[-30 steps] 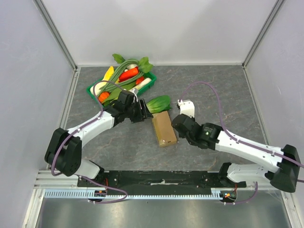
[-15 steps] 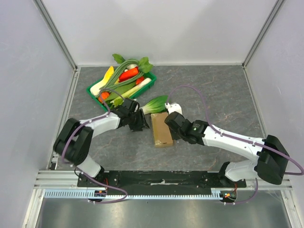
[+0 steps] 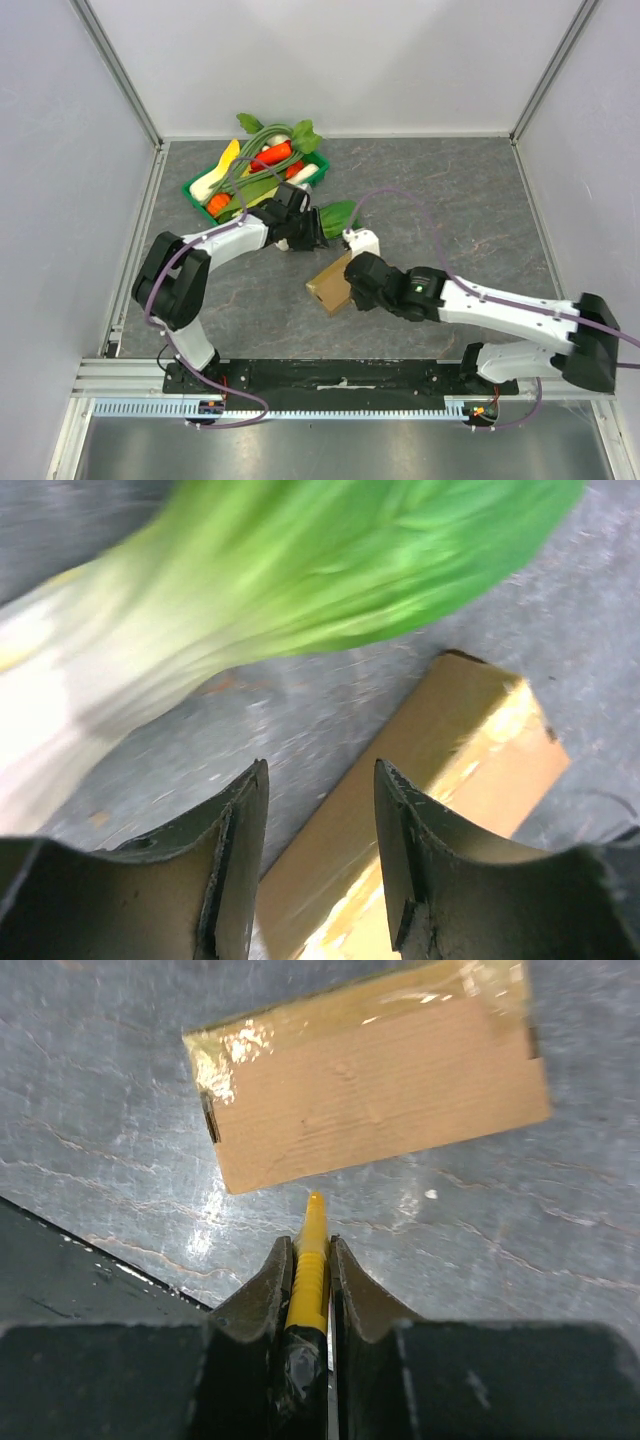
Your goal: Unpack the express box
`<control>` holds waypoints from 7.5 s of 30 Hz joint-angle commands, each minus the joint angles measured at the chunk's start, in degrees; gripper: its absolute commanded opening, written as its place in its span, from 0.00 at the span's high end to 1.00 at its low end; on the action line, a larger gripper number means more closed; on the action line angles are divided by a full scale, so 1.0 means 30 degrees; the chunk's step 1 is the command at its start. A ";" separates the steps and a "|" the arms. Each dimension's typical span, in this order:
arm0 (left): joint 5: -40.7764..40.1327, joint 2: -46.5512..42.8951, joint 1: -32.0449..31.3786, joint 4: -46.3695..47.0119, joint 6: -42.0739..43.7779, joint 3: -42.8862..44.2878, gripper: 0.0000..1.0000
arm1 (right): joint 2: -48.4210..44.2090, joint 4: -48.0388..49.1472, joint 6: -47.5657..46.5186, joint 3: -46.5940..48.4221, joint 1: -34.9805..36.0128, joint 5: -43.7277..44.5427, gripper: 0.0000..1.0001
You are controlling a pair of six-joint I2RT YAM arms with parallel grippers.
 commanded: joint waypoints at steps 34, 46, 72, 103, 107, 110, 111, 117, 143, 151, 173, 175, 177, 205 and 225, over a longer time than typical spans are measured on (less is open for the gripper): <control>-0.4131 -0.6909 -0.8015 0.2696 -0.4934 -0.8396 0.51 | 0.3886 0.2300 -0.6987 0.3009 -0.9630 -0.6699 1.00; -0.0833 -0.4246 -0.3123 0.5122 -0.4819 -0.6086 0.46 | -0.0979 0.0274 -0.5171 -0.0830 -0.9513 -0.9189 1.00; 0.2018 -0.3657 -0.2418 0.6442 -0.3706 -0.7953 0.69 | -0.1069 0.2736 -0.2562 -0.1477 -0.9542 -0.7221 1.00; 0.1404 -0.5386 0.0014 0.5448 -0.3120 -1.1705 0.82 | -0.2502 0.3205 -0.1713 0.1423 -0.6642 -0.5240 1.00; 0.1431 -0.5210 0.0014 0.5359 -0.3003 -1.1617 0.81 | -0.3383 0.2768 -0.1449 0.1308 -0.6642 -0.2229 1.00; 0.1607 -0.4830 0.0014 0.5418 -0.2915 -1.1384 0.81 | -0.3063 0.1597 -0.0922 0.0783 -0.6671 -0.0815 1.00; 0.1637 -0.4742 0.0014 0.5418 -0.2915 -1.1267 0.81 | -0.2771 0.1333 -0.0515 0.0518 -0.6671 -0.0143 1.00; 0.2338 -0.5673 0.0014 0.5564 -0.2769 -1.0828 0.78 | -0.3060 0.1097 0.0220 -0.1212 -0.6729 0.1180 1.00; 0.4041 -0.2954 -0.1392 0.6093 -0.2798 -0.7837 0.74 | -0.1566 0.3527 -0.0921 -0.2093 -0.7110 -0.4909 1.00; 0.2490 -0.3829 -0.1276 0.5330 -0.2885 -0.9301 0.82 | -0.2592 0.3762 -0.1272 -0.1155 -0.7110 -0.6083 1.00; 0.0848 -0.5442 -0.0719 0.3109 -0.2827 -0.8894 0.80 | -0.0834 0.4026 -0.3001 0.0163 -0.6993 -0.7111 1.00; 0.0088 -0.6404 -0.0573 0.2433 -0.2564 -0.8369 0.78 | -0.0952 0.3821 -0.3117 0.0485 -0.6993 -0.6846 1.00; -0.1080 -0.7227 -0.0427 0.1034 -0.1981 -0.7782 0.73 | -0.0923 0.3645 -0.3381 0.0807 -0.6993 -0.6115 1.00; -0.2965 -0.9403 0.1860 -0.3637 0.1945 -0.1804 0.39 | 0.3563 0.4914 -0.7394 0.6608 -0.7374 -0.7542 1.00; 0.4447 -0.2516 0.1714 -0.0618 0.3794 0.1509 0.40 | -0.1450 0.5481 -0.6870 -0.1738 -0.1281 -0.7172 1.00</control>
